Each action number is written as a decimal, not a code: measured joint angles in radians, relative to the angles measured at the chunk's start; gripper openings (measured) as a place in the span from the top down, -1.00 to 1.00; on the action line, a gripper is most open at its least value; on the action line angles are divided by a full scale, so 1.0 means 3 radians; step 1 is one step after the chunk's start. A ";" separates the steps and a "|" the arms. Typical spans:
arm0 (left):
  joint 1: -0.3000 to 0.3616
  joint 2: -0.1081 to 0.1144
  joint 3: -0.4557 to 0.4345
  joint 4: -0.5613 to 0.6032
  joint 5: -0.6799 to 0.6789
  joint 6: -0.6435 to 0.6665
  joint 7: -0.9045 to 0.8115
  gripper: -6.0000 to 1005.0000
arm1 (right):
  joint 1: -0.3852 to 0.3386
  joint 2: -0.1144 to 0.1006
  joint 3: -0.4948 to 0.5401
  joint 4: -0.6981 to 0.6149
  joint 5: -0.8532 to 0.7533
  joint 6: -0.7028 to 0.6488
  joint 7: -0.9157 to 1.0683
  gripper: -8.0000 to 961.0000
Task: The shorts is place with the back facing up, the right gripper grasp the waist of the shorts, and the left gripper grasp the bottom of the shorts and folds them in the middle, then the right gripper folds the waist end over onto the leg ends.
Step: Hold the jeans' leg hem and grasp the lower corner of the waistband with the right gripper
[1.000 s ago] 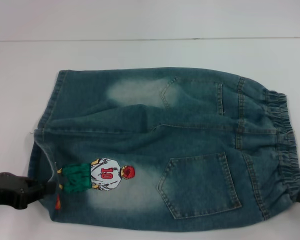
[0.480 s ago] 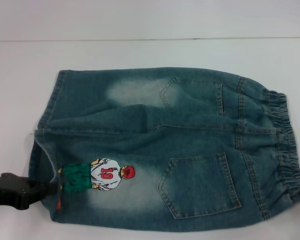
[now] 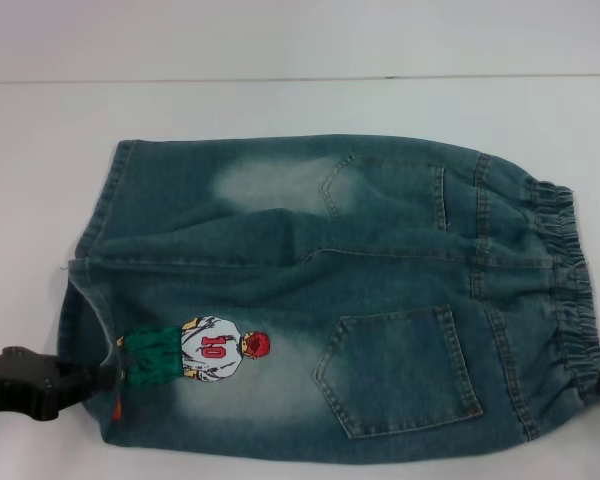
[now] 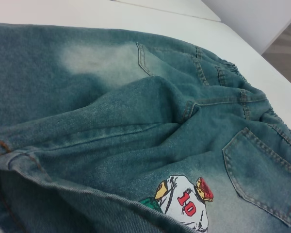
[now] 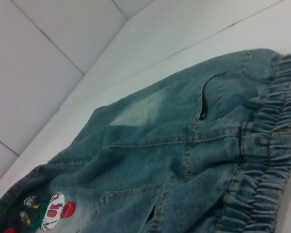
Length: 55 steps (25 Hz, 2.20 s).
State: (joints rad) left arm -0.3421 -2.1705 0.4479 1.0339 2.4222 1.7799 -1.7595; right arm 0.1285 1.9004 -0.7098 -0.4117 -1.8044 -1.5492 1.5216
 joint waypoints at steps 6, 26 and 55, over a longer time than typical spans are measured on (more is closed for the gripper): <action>-0.0003 0.0000 0.0000 0.0000 -0.0003 0.0011 -0.0005 0.86 | -0.0012 -0.0011 0.0022 0.0000 0.0000 -0.0013 0.0002 -0.79; 0.0033 -0.0005 -0.0002 0.0082 -0.0245 0.0193 -0.0014 0.86 | 0.0108 -0.0094 0.0132 -0.0094 -0.0325 -0.0144 0.0379 -0.94; 0.0025 -0.0005 0.0000 0.0059 -0.0246 0.0182 -0.0015 0.87 | 0.0273 -0.0075 0.0008 -0.0133 -0.0427 -0.0093 0.0518 -0.93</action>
State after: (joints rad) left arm -0.3346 -2.1721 0.4479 1.0516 2.3484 1.8345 -1.7641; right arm 0.2103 1.8779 -0.7075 -0.4518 -1.9325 -1.5770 1.6768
